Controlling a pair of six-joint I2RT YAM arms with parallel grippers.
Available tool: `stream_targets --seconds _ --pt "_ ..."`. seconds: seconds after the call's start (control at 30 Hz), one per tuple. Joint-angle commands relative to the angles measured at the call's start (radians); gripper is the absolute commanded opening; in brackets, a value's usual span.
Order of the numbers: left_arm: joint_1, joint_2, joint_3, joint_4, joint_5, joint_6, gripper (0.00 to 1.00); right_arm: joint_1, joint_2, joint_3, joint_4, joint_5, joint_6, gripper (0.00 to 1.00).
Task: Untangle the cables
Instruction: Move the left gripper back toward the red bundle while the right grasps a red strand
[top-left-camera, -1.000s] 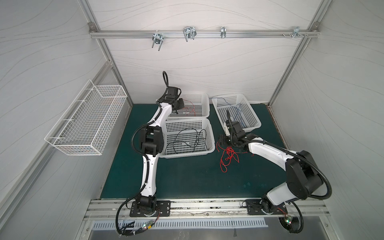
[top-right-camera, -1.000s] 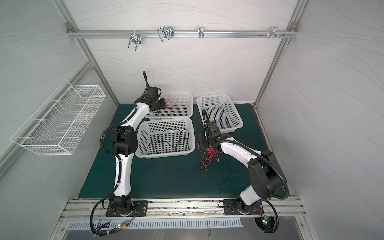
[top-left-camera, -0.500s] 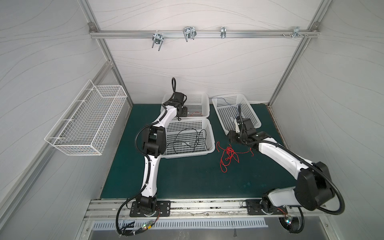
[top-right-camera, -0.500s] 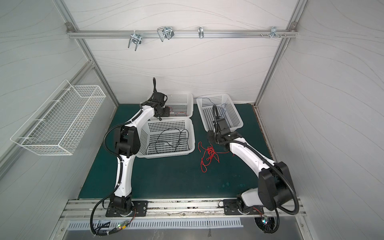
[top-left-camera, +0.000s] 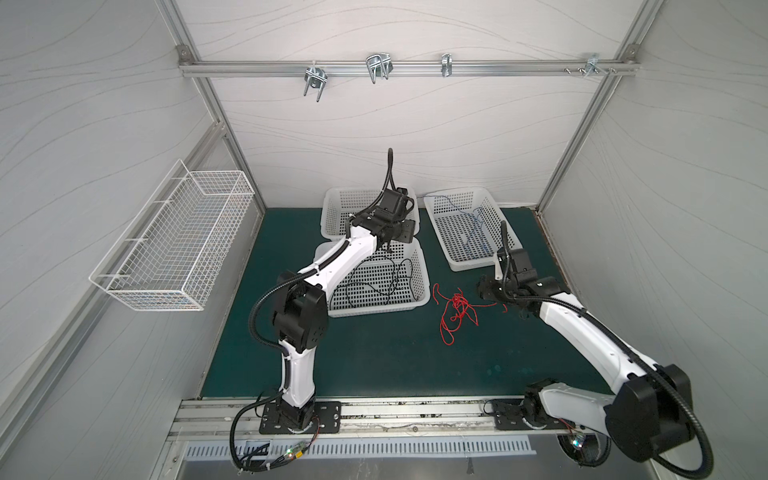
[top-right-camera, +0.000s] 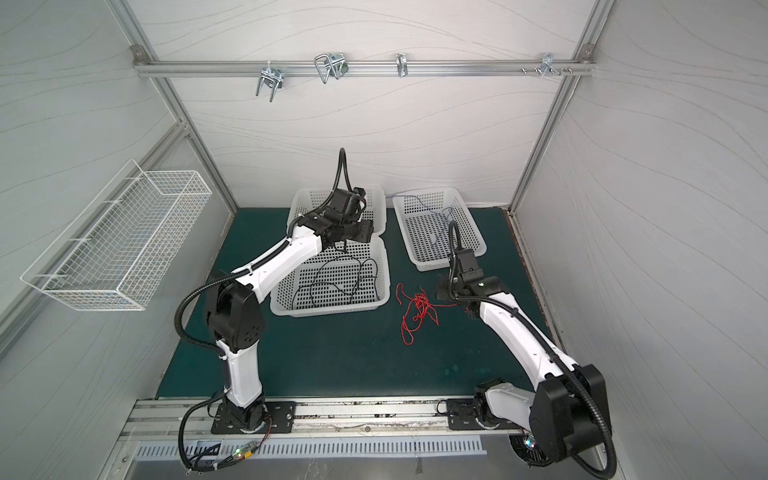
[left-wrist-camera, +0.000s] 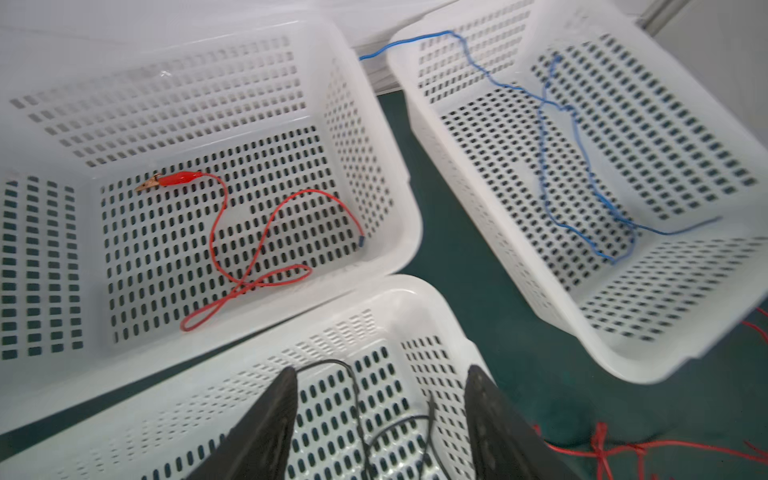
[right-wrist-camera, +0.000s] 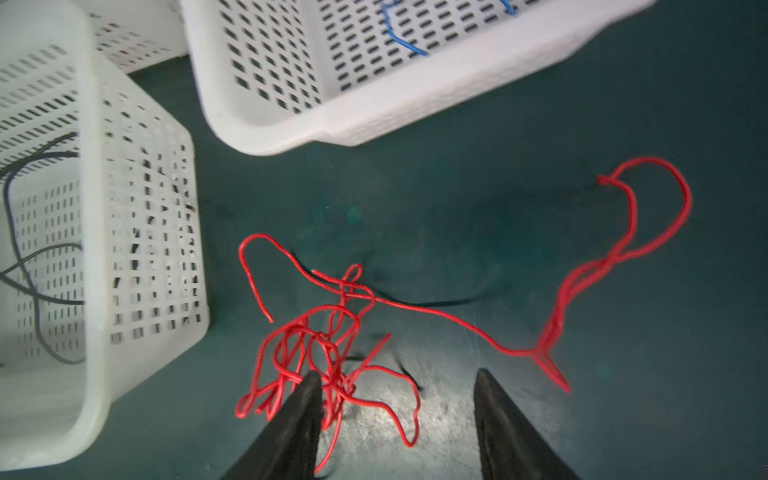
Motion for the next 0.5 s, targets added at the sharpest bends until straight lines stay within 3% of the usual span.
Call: stream_targets --seconds 0.0,0.17,0.47 --pt "-0.052 -0.043 -0.068 0.056 -0.031 -0.034 0.65 -0.037 -0.034 -0.018 -0.060 -0.007 0.030 0.58" --pt "-0.162 -0.128 -0.228 0.194 -0.023 -0.057 0.64 -0.072 -0.089 -0.056 -0.063 0.065 0.039 0.56" --pt "-0.232 -0.174 -0.346 0.312 0.092 -0.038 0.64 -0.153 -0.044 -0.090 0.026 0.000 0.062 0.58"
